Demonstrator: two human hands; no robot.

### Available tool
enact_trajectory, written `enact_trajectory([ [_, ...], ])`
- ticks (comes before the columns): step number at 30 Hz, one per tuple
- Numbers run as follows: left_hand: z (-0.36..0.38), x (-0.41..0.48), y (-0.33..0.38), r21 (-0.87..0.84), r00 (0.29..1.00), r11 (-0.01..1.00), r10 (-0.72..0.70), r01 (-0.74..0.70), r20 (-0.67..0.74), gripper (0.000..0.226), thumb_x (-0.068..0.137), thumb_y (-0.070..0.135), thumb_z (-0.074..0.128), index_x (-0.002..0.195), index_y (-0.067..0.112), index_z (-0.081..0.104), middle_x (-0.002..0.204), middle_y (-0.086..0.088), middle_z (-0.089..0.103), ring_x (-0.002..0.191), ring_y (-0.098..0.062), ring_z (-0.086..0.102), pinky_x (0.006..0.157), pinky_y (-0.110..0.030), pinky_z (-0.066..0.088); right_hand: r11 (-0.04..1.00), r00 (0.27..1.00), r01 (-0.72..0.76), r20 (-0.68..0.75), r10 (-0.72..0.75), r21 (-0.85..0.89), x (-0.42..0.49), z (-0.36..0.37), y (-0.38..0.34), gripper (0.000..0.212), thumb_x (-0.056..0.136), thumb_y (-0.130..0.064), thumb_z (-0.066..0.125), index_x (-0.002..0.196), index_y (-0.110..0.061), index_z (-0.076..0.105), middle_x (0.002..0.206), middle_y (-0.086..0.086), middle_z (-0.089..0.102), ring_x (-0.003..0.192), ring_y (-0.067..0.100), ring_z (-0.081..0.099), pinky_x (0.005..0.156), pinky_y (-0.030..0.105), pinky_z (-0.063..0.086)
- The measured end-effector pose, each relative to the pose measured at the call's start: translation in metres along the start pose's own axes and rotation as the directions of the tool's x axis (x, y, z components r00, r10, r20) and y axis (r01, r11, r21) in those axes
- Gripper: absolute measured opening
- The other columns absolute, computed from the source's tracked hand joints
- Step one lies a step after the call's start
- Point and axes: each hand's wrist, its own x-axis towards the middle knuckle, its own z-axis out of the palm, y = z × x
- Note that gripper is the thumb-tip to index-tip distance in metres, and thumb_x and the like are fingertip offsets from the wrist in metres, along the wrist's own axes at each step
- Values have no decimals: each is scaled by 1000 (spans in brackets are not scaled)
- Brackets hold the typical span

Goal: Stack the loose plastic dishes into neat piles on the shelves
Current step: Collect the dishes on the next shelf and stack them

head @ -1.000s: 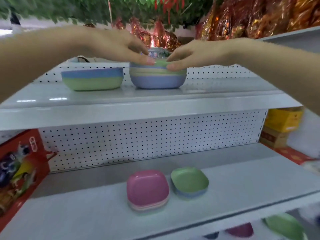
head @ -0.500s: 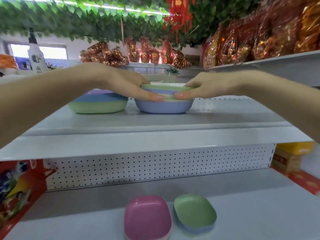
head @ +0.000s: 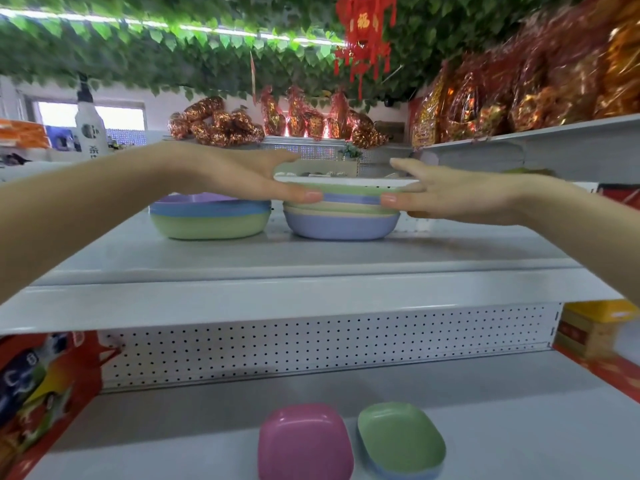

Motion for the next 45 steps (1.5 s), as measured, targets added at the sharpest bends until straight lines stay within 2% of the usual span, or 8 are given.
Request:
enact_trajectory([
  [3,5,7,-3,-38,999,999,18,-20,-40,96,70,63,56,149,24,18,147,-10,38,138,-25,31,113,-37,21,1000,999,16,29,-15,-13,-2,3,-1,101,67,-59,57,147,-40,-2,156,-12,14,138,7,25,109,25,21],
  [7,1,10,-2,-17,998,1000,-5,6,62,126,41,87,56,147,39,10,126,6,54,126,-16,42,105,-28,26,999,999,42,7,-42,-5,-2,11,-2,97,70,-57,57,147,-39,2,150,-12,23,125,4,31,103,21,25],
  [11,5,11,8,-18,997,1000,26,-25,77,111,52,67,61,147,36,12,149,6,31,135,-15,32,113,-33,25,998,998,53,-40,-51,35,-3,11,5,89,77,-51,60,147,-38,7,131,-16,30,119,5,38,101,21,28],
  [20,17,26,50,-131,979,981,160,-144,123,110,54,70,66,146,39,15,142,8,35,131,-13,35,110,-36,31,997,994,-79,-77,80,4,-38,-20,39,123,44,-78,69,146,-40,12,148,-5,38,132,11,41,114,37,29],
  [24,25,31,52,-250,962,953,218,-173,164,114,50,77,68,145,44,14,151,23,20,139,-7,25,116,-38,22,993,991,-116,-63,117,15,-47,-30,47,112,57,-64,67,148,-36,9,150,-1,36,134,8,37,114,30,25],
  [31,31,27,56,-397,962,899,247,-182,119,45,78,37,67,119,36,48,107,26,60,101,17,51,80,-5,41,997,992,-77,-99,78,9,-42,-21,48,105,63,-61,62,149,-26,13,146,-14,28,131,6,34,112,28,27],
  [38,42,30,63,-351,979,934,132,-69,157,112,57,60,66,149,32,8,151,4,29,136,-17,30,114,-35,24,994,992,-105,-73,105,5,-41,-23,52,116,53,-71,61,149,-32,10,146,-6,35,130,11,39,114,32,27],
  [45,51,40,63,-388,991,916,128,-103,38,111,49,61,68,145,29,22,131,8,39,116,-14,41,98,-25,32,999,988,-42,-151,44,15,-42,-20,54,75,84,-43,59,146,-26,21,116,-22,43,105,1,46,73,3,38],
])
